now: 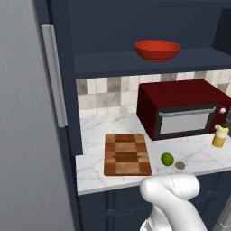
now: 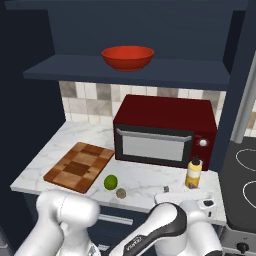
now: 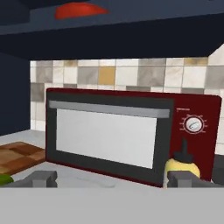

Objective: Open the cabinet. Place the bowl and condiment on the counter. Then place the lime and garlic on the cutting board.

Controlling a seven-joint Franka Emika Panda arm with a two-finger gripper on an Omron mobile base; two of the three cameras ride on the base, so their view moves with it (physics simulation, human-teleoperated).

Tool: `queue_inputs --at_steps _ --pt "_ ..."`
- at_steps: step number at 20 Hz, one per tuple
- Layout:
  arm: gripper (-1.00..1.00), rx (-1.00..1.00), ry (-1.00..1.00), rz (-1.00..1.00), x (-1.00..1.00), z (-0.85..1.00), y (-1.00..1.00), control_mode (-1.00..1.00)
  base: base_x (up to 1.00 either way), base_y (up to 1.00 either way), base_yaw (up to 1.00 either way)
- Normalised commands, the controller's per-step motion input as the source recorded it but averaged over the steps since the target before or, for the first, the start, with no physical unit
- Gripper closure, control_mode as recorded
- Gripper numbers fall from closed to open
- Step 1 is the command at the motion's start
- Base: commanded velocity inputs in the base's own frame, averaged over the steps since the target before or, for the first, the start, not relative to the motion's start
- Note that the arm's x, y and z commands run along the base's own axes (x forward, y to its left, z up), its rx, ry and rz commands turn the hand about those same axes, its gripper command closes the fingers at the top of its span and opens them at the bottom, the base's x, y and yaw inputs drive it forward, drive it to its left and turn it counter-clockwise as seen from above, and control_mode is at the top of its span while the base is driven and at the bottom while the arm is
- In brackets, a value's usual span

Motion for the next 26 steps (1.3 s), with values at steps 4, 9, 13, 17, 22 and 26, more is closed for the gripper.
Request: queue_inputs --at_steps 4,9,13,17,22,26 --pt "-1.00 -0.14 0.00 0.00 -0.26 0.59 0.64 -1.00 0.00 0.00 0.00" --pt "-1.00 -0.11 0.00 0.00 -0.22 0.80 0.37 -1.00 0.00 0.00 0.00" --pt "-1.00 -0.13 0.00 0.00 -0.23 0.84 0.11 -1.00 0.00 0.00 0.00" --pt "-1.00 -0.11 0.00 0.00 -0.29 0.68 0.04 -1.00 0.00 0.00 0.00" --pt "-1.00 -0.05 0.00 0.01 -0.25 0.44 0.10 -1.00 0.00 0.00 0.00" --pt "-1.00 -0.01 0.00 0.08 -0.02 0.29 0.23 -1.00 0.00 0.00 0.00"
